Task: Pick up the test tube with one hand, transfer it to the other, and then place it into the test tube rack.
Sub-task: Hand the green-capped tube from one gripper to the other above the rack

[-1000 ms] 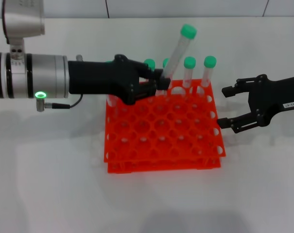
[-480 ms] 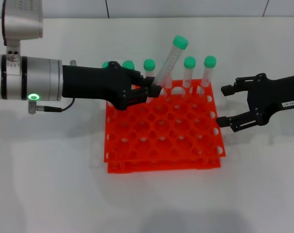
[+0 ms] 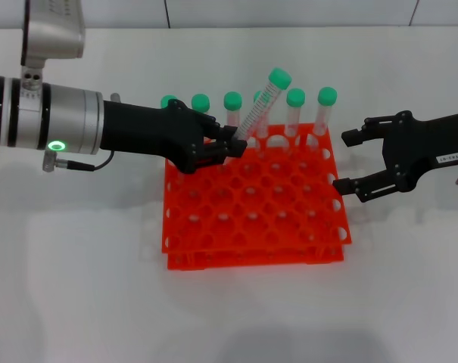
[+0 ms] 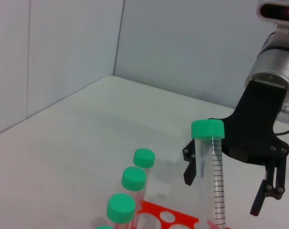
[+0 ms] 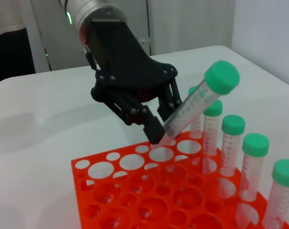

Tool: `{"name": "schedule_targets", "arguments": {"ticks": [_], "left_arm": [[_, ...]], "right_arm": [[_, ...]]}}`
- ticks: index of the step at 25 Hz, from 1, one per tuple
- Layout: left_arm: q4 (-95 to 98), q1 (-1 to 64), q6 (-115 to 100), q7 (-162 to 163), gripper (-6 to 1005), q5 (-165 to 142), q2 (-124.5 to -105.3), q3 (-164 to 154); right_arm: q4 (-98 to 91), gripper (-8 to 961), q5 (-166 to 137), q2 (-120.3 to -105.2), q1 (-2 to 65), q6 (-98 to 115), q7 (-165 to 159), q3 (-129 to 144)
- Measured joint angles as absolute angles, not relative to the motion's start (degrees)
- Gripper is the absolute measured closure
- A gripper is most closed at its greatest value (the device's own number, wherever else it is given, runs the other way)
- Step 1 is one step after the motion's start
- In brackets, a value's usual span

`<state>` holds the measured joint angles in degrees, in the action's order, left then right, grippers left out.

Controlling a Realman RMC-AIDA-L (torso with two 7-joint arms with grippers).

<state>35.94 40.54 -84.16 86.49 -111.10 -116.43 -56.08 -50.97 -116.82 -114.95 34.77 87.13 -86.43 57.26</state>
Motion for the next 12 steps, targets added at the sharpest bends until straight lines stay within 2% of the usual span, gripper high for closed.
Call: {"name": "schedule_targets", "arguments": {"ticks": [12], "left_arm": [[35.94, 41.46, -83.71, 85.88, 807, -111.86, -116.63, -56.07]], "right_arm": [[-50.90, 85, -113.79, -114.39, 36.29, 87.46, -91.69, 56.03]]}}
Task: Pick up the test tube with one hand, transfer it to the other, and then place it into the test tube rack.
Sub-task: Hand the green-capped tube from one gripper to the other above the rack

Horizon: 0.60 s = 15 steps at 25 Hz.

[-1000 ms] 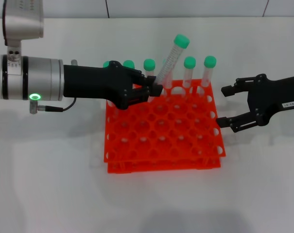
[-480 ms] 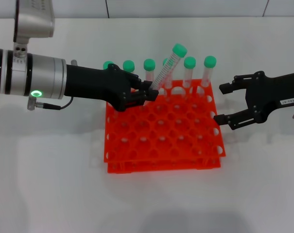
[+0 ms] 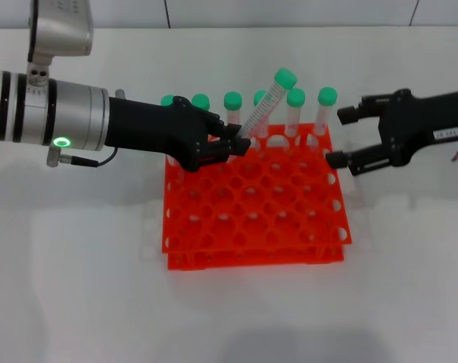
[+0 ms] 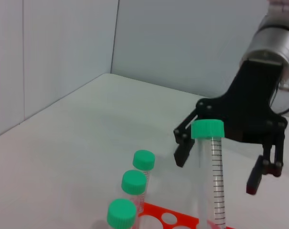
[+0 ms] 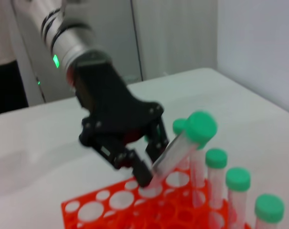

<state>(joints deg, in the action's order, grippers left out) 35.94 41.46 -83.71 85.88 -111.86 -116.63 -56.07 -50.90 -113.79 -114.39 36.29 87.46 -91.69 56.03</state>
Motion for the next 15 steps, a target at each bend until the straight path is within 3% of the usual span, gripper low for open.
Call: {"name": "schedule_targets", "arguments": {"ticks": [15], "left_arm": [[36.04, 41.69, -83.37, 85.03, 808, -111.98, -116.75, -56.16]], "right_arm": [[-50.41, 85, -105.83, -115.11, 37.73, 85.82, -97.51, 55.66]]}}
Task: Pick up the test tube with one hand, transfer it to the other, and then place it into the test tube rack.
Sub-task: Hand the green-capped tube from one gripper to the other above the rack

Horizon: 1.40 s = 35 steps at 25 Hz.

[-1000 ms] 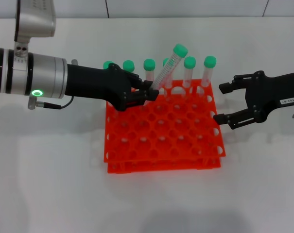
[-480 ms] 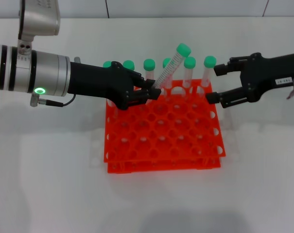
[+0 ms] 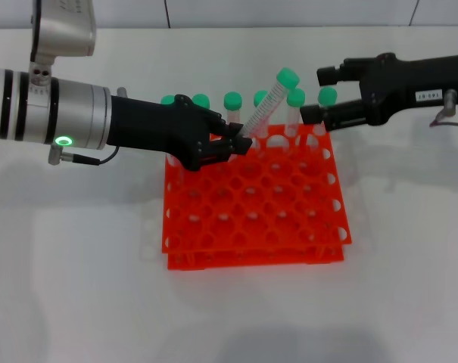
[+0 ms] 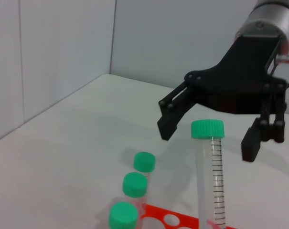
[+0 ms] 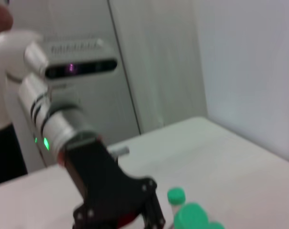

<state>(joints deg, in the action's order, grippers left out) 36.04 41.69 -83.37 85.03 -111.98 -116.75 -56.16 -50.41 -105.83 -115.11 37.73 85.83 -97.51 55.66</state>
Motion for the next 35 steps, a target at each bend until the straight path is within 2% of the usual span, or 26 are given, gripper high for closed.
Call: {"name": "schedule_targets", "arguments": {"ticks": [12, 35], "left_arm": [[36.04, 42.06, -82.20, 84.98, 808, -111.98, -117.52, -56.16], [35.95, 43.41, -79.79, 85.59, 808, -113.18, -118.69, -57.75]], "right_arm": [[-41.23, 84, -96.62, -115.28, 37.89, 83.83, -97.63, 55.77], [-32.07, 166, -85.33, -116.10, 37.40, 81.76, -87.42, 58.77]]}}
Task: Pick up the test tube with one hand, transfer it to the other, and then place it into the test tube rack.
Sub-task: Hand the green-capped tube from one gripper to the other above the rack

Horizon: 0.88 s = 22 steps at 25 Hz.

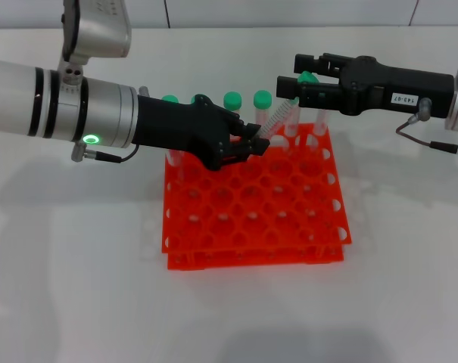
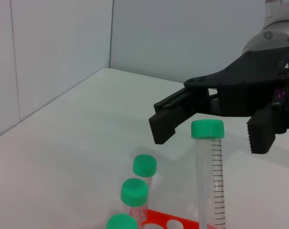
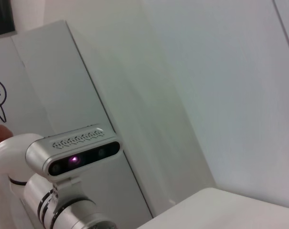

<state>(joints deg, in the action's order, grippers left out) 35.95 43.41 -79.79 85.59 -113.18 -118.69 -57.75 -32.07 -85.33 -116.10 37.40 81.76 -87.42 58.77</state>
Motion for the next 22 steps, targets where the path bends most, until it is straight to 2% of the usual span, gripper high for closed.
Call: {"name": "schedule_targets", "arguments": {"ticks": [22], "left_arm": [[36.04, 43.42, -79.33, 85.60, 808, -113.21, -118.82, -57.74]], "right_arm": [[-30.25, 337, -83.18, -116.10, 38.18, 81.21, -85.11, 61.19]]}}
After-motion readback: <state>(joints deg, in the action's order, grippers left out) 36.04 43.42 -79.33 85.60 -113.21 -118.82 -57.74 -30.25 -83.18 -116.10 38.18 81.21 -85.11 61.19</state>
